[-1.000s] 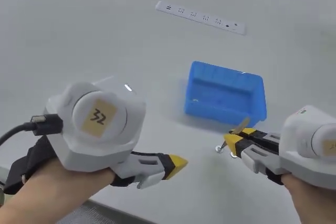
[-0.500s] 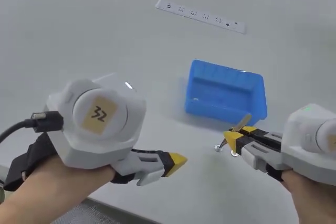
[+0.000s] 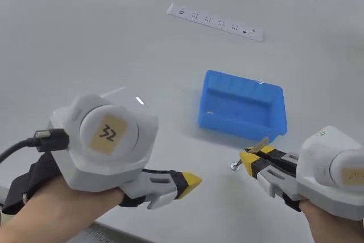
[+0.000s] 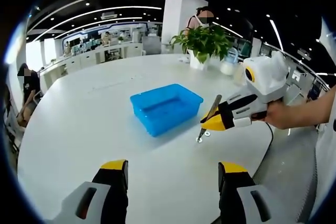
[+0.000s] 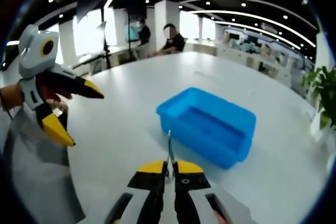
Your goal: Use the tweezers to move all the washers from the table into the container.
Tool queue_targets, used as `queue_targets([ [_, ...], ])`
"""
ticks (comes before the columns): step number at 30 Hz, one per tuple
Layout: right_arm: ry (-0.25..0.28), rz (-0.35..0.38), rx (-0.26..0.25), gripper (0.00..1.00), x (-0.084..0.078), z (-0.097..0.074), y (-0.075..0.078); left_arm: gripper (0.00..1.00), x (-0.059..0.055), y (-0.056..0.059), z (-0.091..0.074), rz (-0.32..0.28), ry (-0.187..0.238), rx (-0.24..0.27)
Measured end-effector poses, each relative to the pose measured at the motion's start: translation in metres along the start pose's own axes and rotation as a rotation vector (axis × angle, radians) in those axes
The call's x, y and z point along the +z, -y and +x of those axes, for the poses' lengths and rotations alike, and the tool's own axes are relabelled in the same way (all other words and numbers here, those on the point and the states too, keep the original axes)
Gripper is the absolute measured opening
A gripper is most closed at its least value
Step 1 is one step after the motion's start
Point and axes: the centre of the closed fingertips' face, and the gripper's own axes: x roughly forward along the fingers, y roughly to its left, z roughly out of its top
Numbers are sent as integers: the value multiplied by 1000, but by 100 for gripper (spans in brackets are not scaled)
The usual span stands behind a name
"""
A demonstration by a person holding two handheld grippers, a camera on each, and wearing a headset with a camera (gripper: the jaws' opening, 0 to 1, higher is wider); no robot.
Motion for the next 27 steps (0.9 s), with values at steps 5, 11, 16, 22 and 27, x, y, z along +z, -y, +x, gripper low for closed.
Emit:
queue_targets([
  [5,-25,41,8,2,3,2,3,71,3,1,-1,11,4,-1],
  [11,-1,64,19,2,18,-6,2,71,2,-4,-3,14,3,12],
  [16,20,56,18,3,35,-14,5,73,2,-5,-4,8,7,17],
  [22,62,34,-6,3,58,-24,15,77,2,-3,-6,9,7,16],
  [27,88,8,-36,3,76,-24,28,86,0,-4,-6,-6,4,19],
])
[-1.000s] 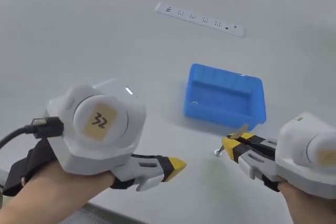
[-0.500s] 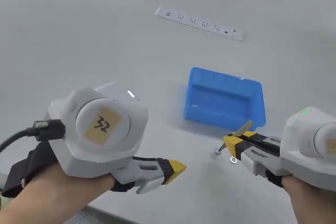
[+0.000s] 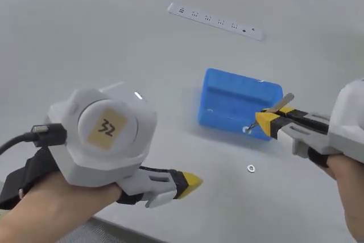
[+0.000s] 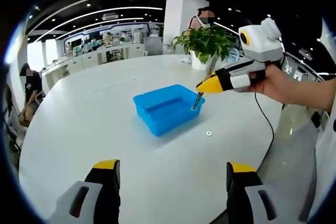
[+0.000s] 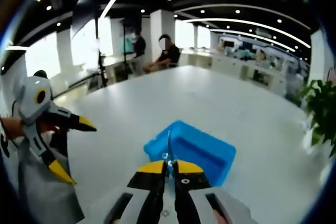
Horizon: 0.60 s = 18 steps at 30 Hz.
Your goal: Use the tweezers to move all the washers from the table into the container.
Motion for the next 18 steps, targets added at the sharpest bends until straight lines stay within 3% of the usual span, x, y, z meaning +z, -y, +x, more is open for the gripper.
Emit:
queue_targets([
  [7,13,-11,-25,3,10,12,13,91,-2,-3,-1,-11,-1,15],
  [18,-23,26,-52,3,-11,32,22,98,-4,-4,-1,1,-8,26],
])
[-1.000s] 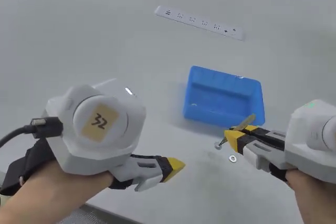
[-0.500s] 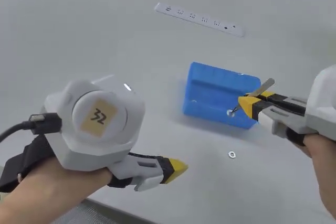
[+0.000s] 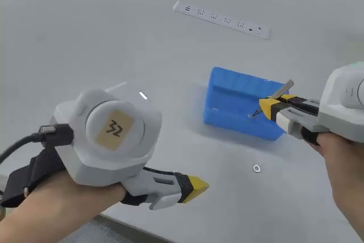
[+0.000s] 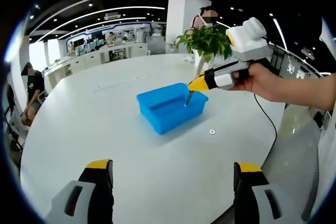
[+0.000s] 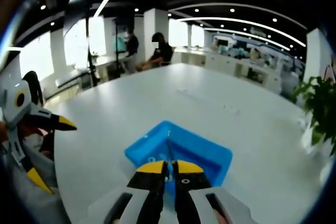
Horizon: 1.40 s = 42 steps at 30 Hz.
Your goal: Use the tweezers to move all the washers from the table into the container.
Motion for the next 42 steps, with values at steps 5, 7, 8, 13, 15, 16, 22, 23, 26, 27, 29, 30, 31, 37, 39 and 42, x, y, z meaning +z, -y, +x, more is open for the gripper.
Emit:
queue_targets([
  [5,-15,16,-1,3,-8,12,9,98,-2,-3,1,-3,-12,7],
  [7,-27,19,1,3,-13,18,14,98,-2,-4,0,-1,-13,11],
  [8,-32,17,2,3,-14,20,13,98,-2,-4,0,-2,-13,11],
  [13,-55,0,5,3,-18,31,15,98,-3,-6,1,-2,-13,16],
  [15,-63,-5,6,3,-19,35,16,97,-3,-6,1,-1,-15,17],
  [16,-66,-8,6,3,-20,37,16,97,-3,-7,1,-1,-15,18],
  [22,-86,-15,-3,3,-24,41,18,97,-5,-8,2,4,-19,21],
  [23,-85,-11,-2,3,-24,41,18,97,-5,-8,2,5,-20,22],
  [26,-78,-2,-8,3,-25,42,20,96,-6,-7,2,13,-27,24],
  [27,-76,-1,-10,3,-25,42,20,96,-7,-7,2,14,-26,24],
  [29,-76,8,-5,3,-24,42,19,96,-7,-7,2,13,-27,23],
  [30,-76,9,-3,4,-25,41,19,96,-7,-6,2,13,-28,23],
  [31,-76,11,1,4,-24,41,19,96,-7,-7,2,13,-28,24],
  [37,-25,27,-8,4,-12,31,20,95,-6,-5,1,16,-26,28],
  [39,0,31,-11,4,-5,22,19,95,-6,-5,1,16,-26,27],
  [42,22,30,-13,4,2,10,13,95,-5,-3,0,18,-25,24],
])
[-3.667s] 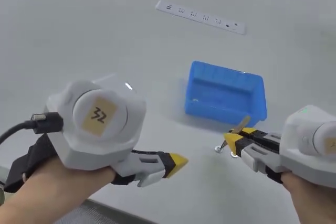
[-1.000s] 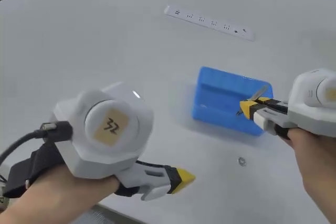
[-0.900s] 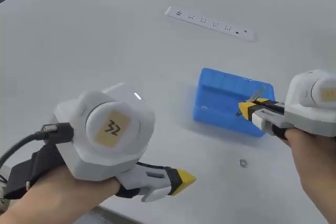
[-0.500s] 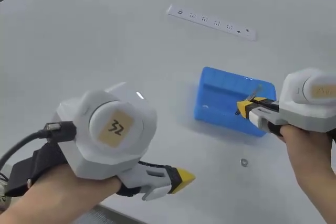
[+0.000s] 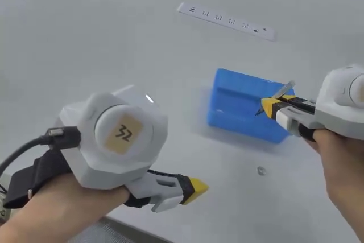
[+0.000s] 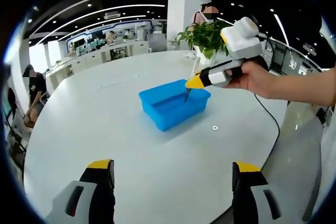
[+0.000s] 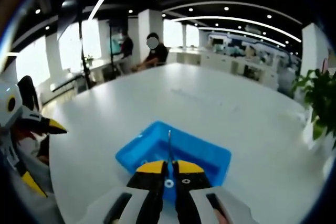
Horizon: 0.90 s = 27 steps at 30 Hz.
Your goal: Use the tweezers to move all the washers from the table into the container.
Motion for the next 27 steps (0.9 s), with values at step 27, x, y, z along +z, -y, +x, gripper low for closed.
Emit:
queue_targets([
  [27,-44,118,-42,4,-56,-56,-29,93,2,6,3,21,-3,-10],
])
